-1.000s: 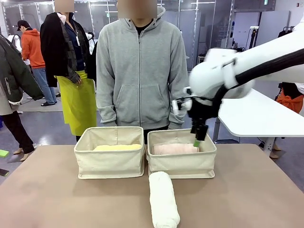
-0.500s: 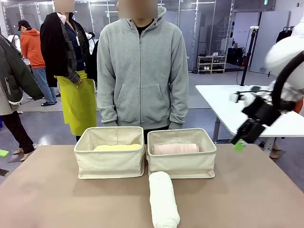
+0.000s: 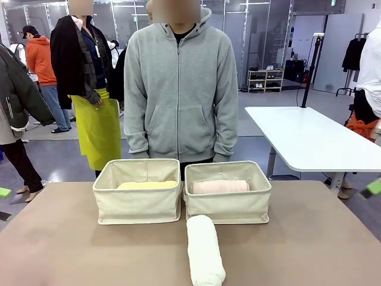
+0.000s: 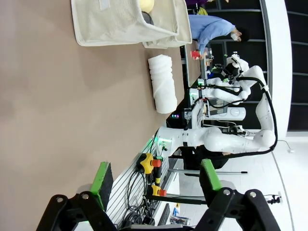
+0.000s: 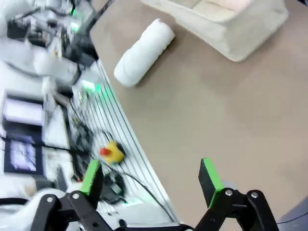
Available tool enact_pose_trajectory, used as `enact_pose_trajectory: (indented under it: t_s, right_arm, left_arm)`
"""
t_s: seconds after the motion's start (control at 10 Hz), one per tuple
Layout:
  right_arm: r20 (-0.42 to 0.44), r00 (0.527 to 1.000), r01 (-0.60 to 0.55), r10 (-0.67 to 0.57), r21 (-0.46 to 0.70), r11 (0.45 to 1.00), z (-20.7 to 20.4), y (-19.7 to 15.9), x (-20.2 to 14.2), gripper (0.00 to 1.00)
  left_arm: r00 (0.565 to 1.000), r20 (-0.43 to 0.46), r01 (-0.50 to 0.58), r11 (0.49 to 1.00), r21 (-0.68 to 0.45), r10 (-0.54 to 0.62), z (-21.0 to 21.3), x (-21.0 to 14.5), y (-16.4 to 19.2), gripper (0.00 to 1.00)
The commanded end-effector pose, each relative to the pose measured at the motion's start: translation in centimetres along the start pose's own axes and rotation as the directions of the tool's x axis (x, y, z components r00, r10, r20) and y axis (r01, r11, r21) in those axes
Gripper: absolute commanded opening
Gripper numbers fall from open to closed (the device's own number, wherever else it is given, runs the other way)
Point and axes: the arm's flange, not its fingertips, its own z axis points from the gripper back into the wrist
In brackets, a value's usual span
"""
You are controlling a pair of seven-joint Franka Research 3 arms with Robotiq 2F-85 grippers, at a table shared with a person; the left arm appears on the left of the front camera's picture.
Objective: Divide the towels into two baskets.
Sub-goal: Pick up one hotel-folded towel from the bottom of the table and place it in the Fabric basket indicated by the person.
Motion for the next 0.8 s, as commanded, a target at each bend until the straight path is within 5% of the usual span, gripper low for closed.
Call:
enact_pose_trajectory:
  t_s: [0.0,0.3,0.7]
  right_arm:
    - [0.213,0.964,0.149,-0.158,0.057,0.987,1.2,-1.7,-4.6,1.00]
    - [0.325,0.894,0.250,-0.308,0.208,0.946,0.8,-4.3,-12.6,1.00]
    - [0.309,0.889,0.293,-0.337,0.179,0.939,0.9,-4.7,-14.2,1.00]
  left_arm:
    - [1.000,0.017,0.008,1.000,-0.014,-0.008,0.0,-0.2,-0.3,0.92]
    - [1.000,0.017,0.008,1.000,-0.014,-0.008,0.0,-0.2,-0.3,0.92]
    - [1.000,0.017,0.008,1.000,-0.014,-0.008,0.0,-0.2,-0.3,0.92]
